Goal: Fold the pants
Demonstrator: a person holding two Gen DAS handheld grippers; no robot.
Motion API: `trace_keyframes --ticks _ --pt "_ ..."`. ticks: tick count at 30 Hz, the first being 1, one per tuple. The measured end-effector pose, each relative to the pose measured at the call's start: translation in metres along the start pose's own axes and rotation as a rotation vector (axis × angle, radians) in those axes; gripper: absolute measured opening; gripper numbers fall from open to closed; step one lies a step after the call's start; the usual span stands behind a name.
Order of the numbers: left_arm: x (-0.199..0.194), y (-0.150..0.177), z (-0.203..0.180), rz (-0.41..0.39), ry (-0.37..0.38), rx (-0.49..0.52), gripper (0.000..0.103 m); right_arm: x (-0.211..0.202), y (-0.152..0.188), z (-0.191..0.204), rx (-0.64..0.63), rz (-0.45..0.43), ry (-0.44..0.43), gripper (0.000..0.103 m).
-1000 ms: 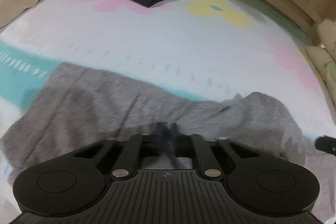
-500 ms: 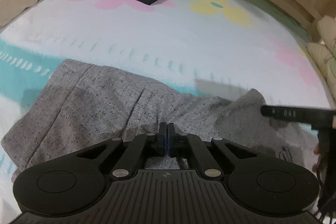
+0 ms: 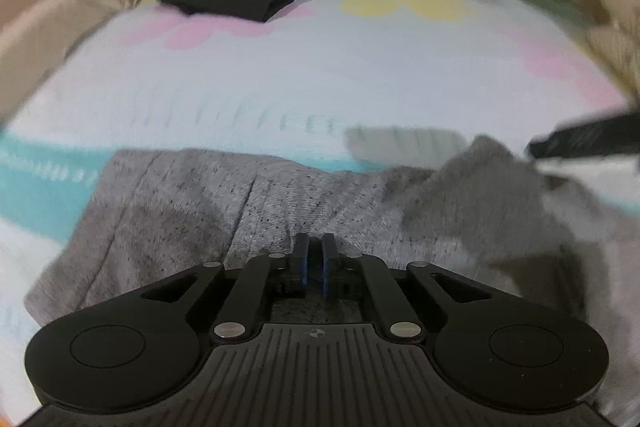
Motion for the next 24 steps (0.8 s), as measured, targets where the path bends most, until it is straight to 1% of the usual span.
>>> trace_keyframes --ticks 2,3,5,7,9,11,14,16,18,21,22,23,24 --pt "-0.005 0.004 -0.009 -0.040 -0.045 0.057 0.007 -0.021 -0.001 -0.004 0.029 -0.037 -0.023 0.045" --pt "-0.006 0.006 -0.013 -0.054 -0.064 0.077 0.007 -0.035 0.001 -0.008 0.047 -0.048 -0.038 0.047" --pt "-0.008 0.009 -0.018 -0.076 -0.092 0.103 0.007 -0.056 0.006 -0.015 0.077 -0.066 -0.048 0.055" --pt "-0.010 0.009 -0.019 -0.072 -0.098 0.079 0.007 -0.079 0.017 -0.023 0.099 -0.074 -0.042 0.060" --pt "-0.010 0.008 -0.015 -0.055 -0.080 0.035 0.008 -0.092 0.028 -0.031 0.110 -0.063 -0.020 0.063" --pt "-0.011 0.007 -0.010 -0.039 -0.058 -0.007 0.008 -0.103 0.045 -0.037 0.111 -0.034 0.012 0.067" --pt "-0.013 0.008 -0.006 -0.032 -0.040 -0.032 0.008 -0.112 0.072 -0.045 0.127 0.027 0.045 0.071" --pt "-0.016 0.009 -0.008 -0.039 -0.049 -0.007 0.008 -0.114 0.091 -0.052 0.149 0.046 0.062 0.075" --pt "-0.020 0.011 -0.011 -0.052 -0.045 0.024 0.008 -0.112 0.107 -0.059 0.166 0.074 0.083 0.076" --pt "-0.026 0.013 -0.012 -0.049 -0.047 0.057 0.009 -0.100 0.128 -0.067 0.193 0.176 0.096 0.079" --pt "-0.028 0.014 -0.011 -0.042 -0.051 0.062 0.009 -0.094 0.134 -0.069 0.202 0.209 0.097 0.089" --pt "-0.030 0.015 -0.011 -0.035 -0.054 0.065 0.009 -0.092 0.138 -0.072 0.217 0.212 0.103 0.101" --pt "-0.031 0.016 -0.010 -0.027 -0.055 0.061 0.009 -0.096 0.143 -0.077 0.237 0.203 0.121 0.102"
Point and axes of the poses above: each gripper's, at about its wrist camera, not at the fingertips, and x roughly the way its jaws point, z to its left, y to its underside, the point moved 3 cm from there along x, roughly the way its jaws point, and after that the axes turned 15 degrees about -y, right-handed, at the moved point
